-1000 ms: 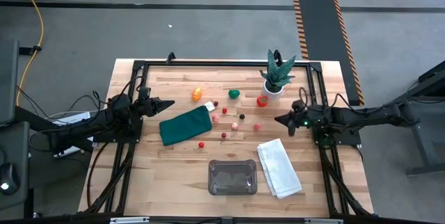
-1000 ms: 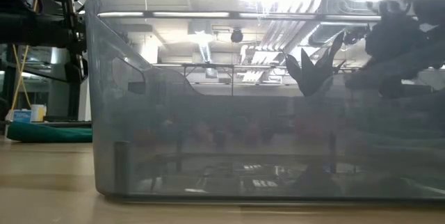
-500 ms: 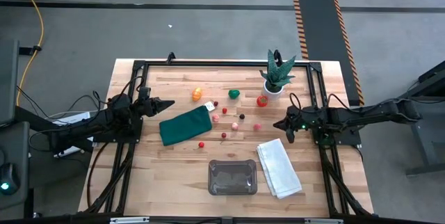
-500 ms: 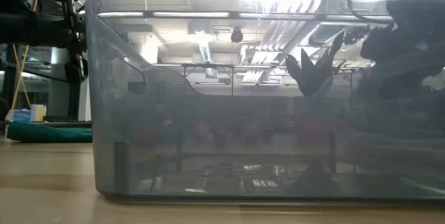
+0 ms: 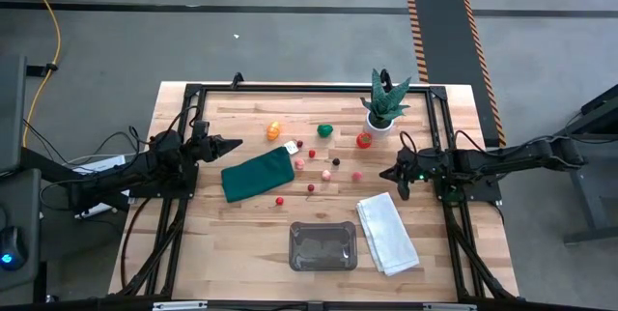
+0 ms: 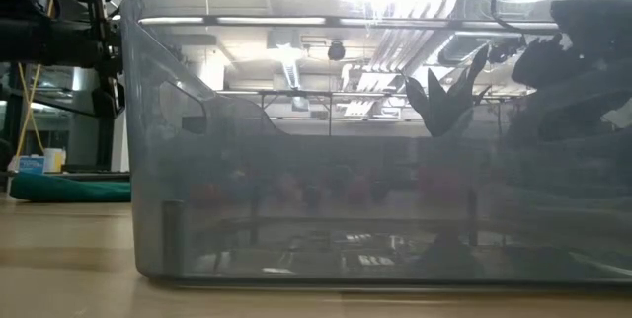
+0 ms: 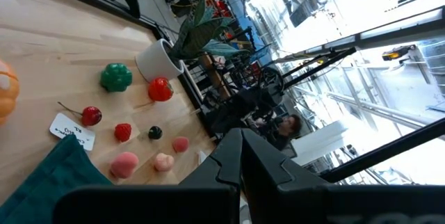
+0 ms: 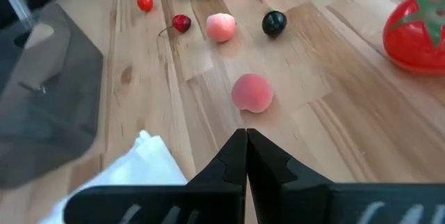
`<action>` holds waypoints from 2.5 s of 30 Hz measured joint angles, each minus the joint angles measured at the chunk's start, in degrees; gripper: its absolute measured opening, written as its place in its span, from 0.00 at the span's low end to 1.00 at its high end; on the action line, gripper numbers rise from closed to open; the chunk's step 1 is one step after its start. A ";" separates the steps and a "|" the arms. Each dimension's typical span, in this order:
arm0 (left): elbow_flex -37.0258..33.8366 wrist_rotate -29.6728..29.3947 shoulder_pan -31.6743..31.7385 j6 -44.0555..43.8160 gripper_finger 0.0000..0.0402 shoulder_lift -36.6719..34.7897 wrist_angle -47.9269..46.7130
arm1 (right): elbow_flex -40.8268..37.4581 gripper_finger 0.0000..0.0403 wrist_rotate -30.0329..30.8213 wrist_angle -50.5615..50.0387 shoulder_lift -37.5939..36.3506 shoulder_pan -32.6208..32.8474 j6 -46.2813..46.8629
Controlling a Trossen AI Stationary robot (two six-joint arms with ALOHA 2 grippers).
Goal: Pick and placing Produce into tupperware
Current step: Put the right pink peach into the black bin
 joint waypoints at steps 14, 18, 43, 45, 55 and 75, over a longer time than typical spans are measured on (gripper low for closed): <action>0.00 0.00 0.00 5.00 0.00 0.00 0.00 | 0.00 0.00 -2.79 0.04 0.00 -0.01 -19.72; 0.01 0.00 -0.02 5.00 0.00 0.00 -0.01 | 0.00 0.01 -2.80 0.04 0.00 0.00 -22.80; 0.00 0.02 -0.02 5.00 0.00 0.00 0.00 | 0.02 0.29 -3.65 10.41 11.72 -0.02 -25.43; 0.00 0.00 -0.02 5.00 0.00 0.00 0.00 | 0.02 0.30 -3.65 12.27 14.19 -0.02 -24.68; 0.00 0.19 -0.02 5.00 0.00 0.00 0.02 | 0.02 0.49 -1.57 24.51 25.43 -0.06 -21.40; 0.00 0.21 -0.02 5.00 0.00 0.02 0.04 | 0.05 0.51 -0.39 44.24 43.60 -0.07 -21.42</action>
